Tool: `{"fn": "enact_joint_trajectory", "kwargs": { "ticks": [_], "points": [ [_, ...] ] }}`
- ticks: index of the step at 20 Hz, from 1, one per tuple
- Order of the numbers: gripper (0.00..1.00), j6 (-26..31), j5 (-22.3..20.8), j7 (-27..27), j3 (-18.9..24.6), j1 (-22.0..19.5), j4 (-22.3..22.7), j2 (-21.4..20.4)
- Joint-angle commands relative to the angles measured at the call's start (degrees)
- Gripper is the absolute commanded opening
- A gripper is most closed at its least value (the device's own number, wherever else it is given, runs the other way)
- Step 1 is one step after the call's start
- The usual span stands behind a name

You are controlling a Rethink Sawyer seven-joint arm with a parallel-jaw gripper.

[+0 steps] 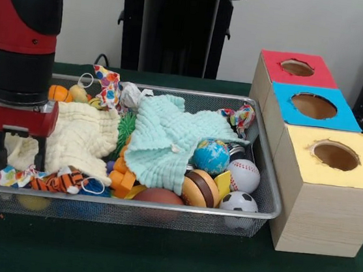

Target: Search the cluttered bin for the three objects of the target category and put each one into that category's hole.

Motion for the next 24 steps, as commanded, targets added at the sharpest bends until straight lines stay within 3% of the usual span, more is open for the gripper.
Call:
{"fn": "enact_joint_trajectory", "kwargs": {
  "ticks": [1,5,12,17,24],
  "points": [
    [1.00,17.70,-0.10,-4.54,-6.91,1.89,-0.46,7.73],
    [1.00,21.74,0.21,-4.68,-8.54,3.33,-1.15,7.31],
    [1.00,23.01,-1.26,-4.67,-10.20,5.57,-1.81,5.57],
    [1.00,19.68,-3.27,-4.74,-11.70,6.64,-1.93,5.70],
    [1.00,19.01,-5.74,-7.46,-13.96,9.43,-3.63,2.17]
  ]
}}
